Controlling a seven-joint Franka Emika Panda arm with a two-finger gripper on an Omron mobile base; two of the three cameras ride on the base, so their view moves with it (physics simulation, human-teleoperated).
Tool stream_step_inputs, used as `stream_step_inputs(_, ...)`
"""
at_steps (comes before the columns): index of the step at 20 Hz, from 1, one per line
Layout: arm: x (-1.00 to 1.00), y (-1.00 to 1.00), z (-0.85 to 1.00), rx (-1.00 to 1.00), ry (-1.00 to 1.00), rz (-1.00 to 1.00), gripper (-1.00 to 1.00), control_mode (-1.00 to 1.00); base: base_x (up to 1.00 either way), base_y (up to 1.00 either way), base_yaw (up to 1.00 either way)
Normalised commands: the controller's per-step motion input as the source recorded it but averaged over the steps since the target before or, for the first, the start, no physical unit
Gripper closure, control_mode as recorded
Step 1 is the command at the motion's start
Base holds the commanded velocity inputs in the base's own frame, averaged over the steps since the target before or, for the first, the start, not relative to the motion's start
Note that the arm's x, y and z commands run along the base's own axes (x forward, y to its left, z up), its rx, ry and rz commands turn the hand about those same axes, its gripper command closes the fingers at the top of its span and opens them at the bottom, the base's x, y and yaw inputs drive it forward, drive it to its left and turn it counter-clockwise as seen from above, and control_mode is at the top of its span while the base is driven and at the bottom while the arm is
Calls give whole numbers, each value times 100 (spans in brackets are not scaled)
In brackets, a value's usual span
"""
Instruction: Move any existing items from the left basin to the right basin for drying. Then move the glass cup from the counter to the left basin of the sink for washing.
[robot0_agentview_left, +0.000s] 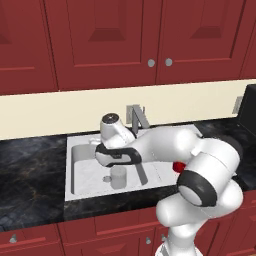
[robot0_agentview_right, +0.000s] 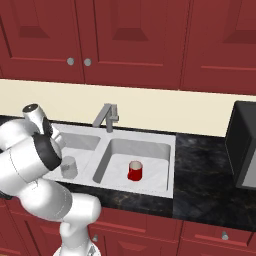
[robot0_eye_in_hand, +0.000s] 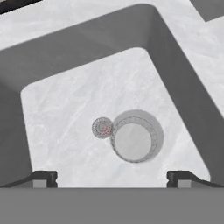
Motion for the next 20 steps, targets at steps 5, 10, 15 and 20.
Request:
stream_step_inputs(5, -28, 8, 40, 0, 0, -2, -100, -100, 0, 0, 0)
stream_step_inputs(10, -35, 10, 34, 0, 0, -3, -100, -100, 0, 0, 0)
stream_step_inputs(15, -41, 10, 29, 0, 0, -3, -100, -100, 0, 0, 0)
stream_step_inputs(20, -40, 9, 24, 0, 0, -2, -100, -100, 0, 0, 0)
